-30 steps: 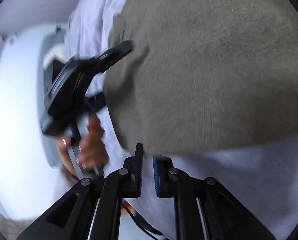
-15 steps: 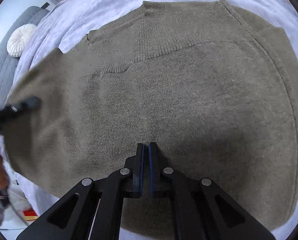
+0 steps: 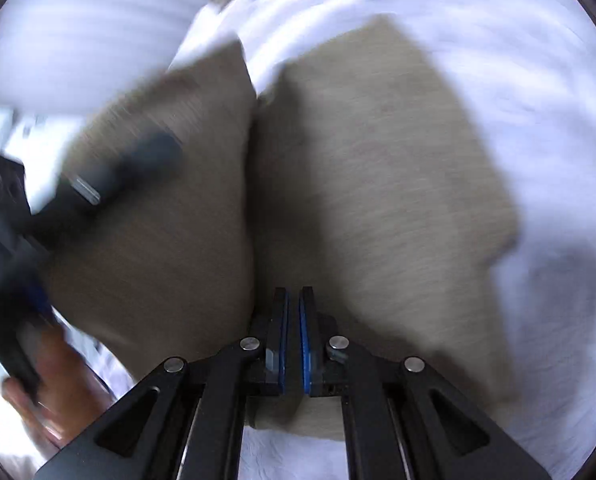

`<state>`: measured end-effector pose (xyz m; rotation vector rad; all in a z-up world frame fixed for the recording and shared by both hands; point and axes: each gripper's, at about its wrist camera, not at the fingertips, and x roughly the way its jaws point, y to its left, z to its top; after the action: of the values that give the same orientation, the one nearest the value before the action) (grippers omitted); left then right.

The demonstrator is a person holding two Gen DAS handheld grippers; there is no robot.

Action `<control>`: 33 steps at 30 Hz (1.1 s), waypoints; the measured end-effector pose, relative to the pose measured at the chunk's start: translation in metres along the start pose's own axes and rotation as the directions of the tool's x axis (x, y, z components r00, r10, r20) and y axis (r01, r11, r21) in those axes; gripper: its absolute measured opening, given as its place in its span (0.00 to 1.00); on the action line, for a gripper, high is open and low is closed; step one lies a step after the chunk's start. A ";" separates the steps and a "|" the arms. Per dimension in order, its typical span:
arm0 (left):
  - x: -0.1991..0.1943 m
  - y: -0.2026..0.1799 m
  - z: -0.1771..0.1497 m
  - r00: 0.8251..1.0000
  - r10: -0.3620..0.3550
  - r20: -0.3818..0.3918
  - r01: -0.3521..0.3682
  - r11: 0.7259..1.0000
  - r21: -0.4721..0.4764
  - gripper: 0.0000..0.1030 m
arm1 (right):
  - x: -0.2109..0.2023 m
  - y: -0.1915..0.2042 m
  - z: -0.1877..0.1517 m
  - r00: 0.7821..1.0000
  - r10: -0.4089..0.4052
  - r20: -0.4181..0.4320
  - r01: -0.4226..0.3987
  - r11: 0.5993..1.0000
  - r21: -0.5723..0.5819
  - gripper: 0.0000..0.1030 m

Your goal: Fold small clothes

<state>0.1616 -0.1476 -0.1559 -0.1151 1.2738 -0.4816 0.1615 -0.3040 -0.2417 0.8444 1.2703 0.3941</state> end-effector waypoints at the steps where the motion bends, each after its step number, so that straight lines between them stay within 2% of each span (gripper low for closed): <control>1: 0.001 0.000 -0.005 1.000 -0.007 0.004 0.007 1.000 -0.013 0.22 | -0.001 -0.008 0.001 1.000 0.020 0.000 -0.020 1.000 0.025 0.08; 2: -0.003 0.001 -0.009 1.000 -0.024 0.016 0.025 0.999 -0.023 0.41 | -0.003 -0.014 0.001 0.999 0.047 0.002 -0.047 0.998 0.043 0.08; 3: -0.012 0.003 -0.014 0.998 -0.044 0.039 0.045 0.998 -0.033 0.66 | -0.006 -0.019 0.003 0.998 0.068 0.005 -0.068 0.996 0.053 0.08; 4: -0.023 0.005 -0.018 0.996 -0.047 0.079 0.050 0.998 -0.037 0.75 | -0.010 -0.025 0.005 0.996 0.089 0.010 -0.089 0.994 0.065 0.08; 5: -0.035 0.007 -0.021 0.991 -0.039 0.130 0.044 0.999 -0.032 0.80 | -0.020 -0.036 0.004 0.994 0.112 0.020 -0.113 0.990 0.080 0.08; 7: -0.052 0.012 -0.025 0.987 -0.004 0.159 0.007 1.000 -0.018 0.80 | -0.029 -0.048 0.007 0.984 0.172 0.052 -0.178 0.976 0.126 0.10; 10: -0.070 0.033 -0.029 0.978 0.083 0.189 -0.071 0.995 -0.073 0.80 | -0.033 -0.067 0.007 0.959 0.261 0.108 -0.280 0.933 0.225 0.37; 11: -0.074 0.045 -0.032 0.975 0.109 0.194 -0.090 0.990 -0.104 0.80 | -0.036 -0.073 0.008 0.948 0.295 0.122 -0.317 0.914 0.253 0.40; 13: -0.072 0.069 -0.037 0.971 0.165 0.171 -0.136 0.976 -0.169 0.80 | -0.043 -0.086 0.009 0.927 0.344 0.149 -0.373 0.877 0.301 0.42; 15: -0.064 0.093 -0.046 0.971 0.209 0.113 -0.176 0.953 -0.247 0.80 | -0.047 -0.094 0.006 0.912 0.371 0.172 -0.409 0.846 0.343 0.44; 17: -0.057 0.109 -0.057 0.972 0.222 0.079 -0.190 0.936 -0.296 0.80 | -0.053 -0.104 0.005 0.898 0.393 0.199 -0.440 0.817 0.373 0.49; 18: -0.054 0.115 -0.063 0.973 0.223 0.066 -0.194 0.932 -0.306 0.80 | -0.057 -0.107 0.002 0.899 0.390 0.201 -0.438 0.814 0.381 0.52; 20: -0.051 0.117 -0.073 0.974 0.222 0.052 -0.196 0.933 -0.303 0.80 | -0.070 -0.107 -0.004 0.921 0.340 0.192 -0.388 0.844 0.371 0.52; 21: -0.050 0.118 -0.077 0.976 0.215 0.043 -0.193 0.935 -0.298 0.80 | -0.091 -0.112 -0.003 0.931 0.314 0.184 -0.361 0.863 0.353 0.52; 24: -0.046 0.116 -0.087 0.986 0.164 0.006 -0.156 0.946 -0.284 0.80 | -0.098 -0.082 0.003 0.961 0.235 0.147 -0.266 0.933 0.245 0.54; 28: -0.043 0.106 -0.100 0.994 0.107 -0.035 -0.113 0.954 -0.278 0.80 | -0.102 -0.046 -0.003 0.992 0.128 0.002 -0.128 0.990 0.058 0.54; 31: -0.044 0.097 -0.107 0.996 0.076 -0.040 -0.084 0.959 -0.269 0.80 | -0.104 -0.015 -0.012 0.999 0.014 -0.041 -0.019 0.992 -0.127 0.54; 33: -0.038 0.092 -0.113 0.993 0.103 -0.061 -0.114 0.964 -0.241 0.80 | -0.103 0.005 -0.013 0.997 -0.070 -0.025 0.062 0.969 -0.238 0.49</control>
<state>0.0741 -0.0300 -0.1877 -0.2405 1.3761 -0.2326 0.1211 -0.3665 -0.1694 0.5929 1.2502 0.4976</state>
